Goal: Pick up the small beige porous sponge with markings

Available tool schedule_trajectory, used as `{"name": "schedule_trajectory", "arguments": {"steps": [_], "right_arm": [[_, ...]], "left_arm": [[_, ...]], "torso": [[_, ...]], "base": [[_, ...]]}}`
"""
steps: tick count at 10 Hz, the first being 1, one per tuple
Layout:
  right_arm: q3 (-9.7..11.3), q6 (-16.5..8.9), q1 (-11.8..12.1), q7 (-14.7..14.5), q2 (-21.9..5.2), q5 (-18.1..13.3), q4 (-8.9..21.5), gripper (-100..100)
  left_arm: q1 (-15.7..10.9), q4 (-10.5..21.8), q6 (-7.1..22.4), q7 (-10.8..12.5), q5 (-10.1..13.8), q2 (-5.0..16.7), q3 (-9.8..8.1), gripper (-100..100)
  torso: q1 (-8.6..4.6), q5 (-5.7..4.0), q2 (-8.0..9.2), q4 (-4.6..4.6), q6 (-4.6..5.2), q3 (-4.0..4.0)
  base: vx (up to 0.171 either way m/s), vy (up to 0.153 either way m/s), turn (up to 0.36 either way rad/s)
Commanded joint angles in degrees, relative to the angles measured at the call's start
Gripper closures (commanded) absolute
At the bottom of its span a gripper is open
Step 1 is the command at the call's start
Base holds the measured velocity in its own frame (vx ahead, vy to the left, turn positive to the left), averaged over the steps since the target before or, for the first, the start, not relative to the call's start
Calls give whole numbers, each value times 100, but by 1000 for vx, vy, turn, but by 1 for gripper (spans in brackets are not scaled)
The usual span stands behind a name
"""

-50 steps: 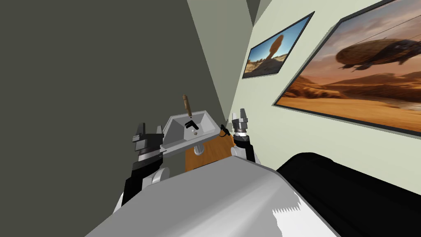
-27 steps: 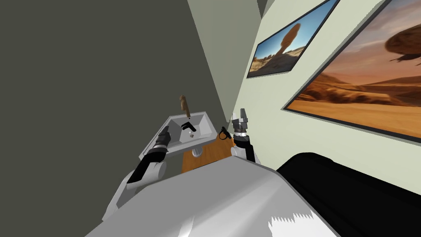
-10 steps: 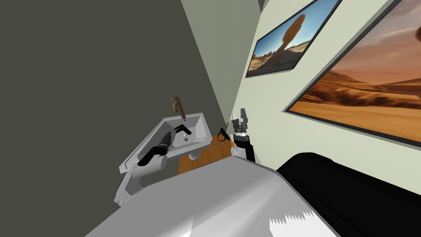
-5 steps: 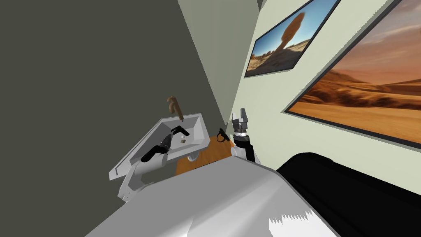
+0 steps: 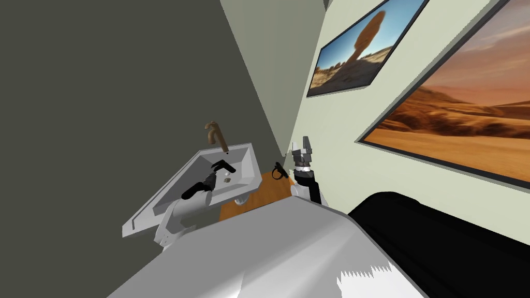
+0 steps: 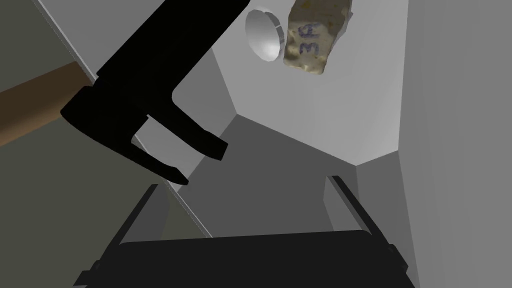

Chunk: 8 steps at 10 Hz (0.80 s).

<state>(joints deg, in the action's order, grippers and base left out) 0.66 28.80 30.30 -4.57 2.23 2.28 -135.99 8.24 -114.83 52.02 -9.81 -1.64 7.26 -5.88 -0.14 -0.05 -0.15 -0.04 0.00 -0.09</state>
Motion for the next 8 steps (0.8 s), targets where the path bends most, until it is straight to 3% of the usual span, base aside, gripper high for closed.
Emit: {"name": "schedule_trajectory", "arguments": {"steps": [1, 5, 8], "right_arm": [[0, 0, 0, 0, 0, 0, 0, 0], [0, 0, 0, 0, 0, 0, 0, 0], [0, 0, 0, 0, 0, 0, 0, 0]], "left_arm": [[-57, 139, 271, 2, -29, -95, -46, -100], [-139, 412, 817, -5, -70, -493, -130, -100], [-92, 580, 1015, -13, -77, -790, -150, -100]], "torso": [[0, 0, 0, 0, 0, 0], [-7, -1, -10, -2, 0, -6], [7, 15, -14, -15, 5, -14]], "base": [[53, -43, -22], [61, -50, -14], [68, -11, -6]]}}
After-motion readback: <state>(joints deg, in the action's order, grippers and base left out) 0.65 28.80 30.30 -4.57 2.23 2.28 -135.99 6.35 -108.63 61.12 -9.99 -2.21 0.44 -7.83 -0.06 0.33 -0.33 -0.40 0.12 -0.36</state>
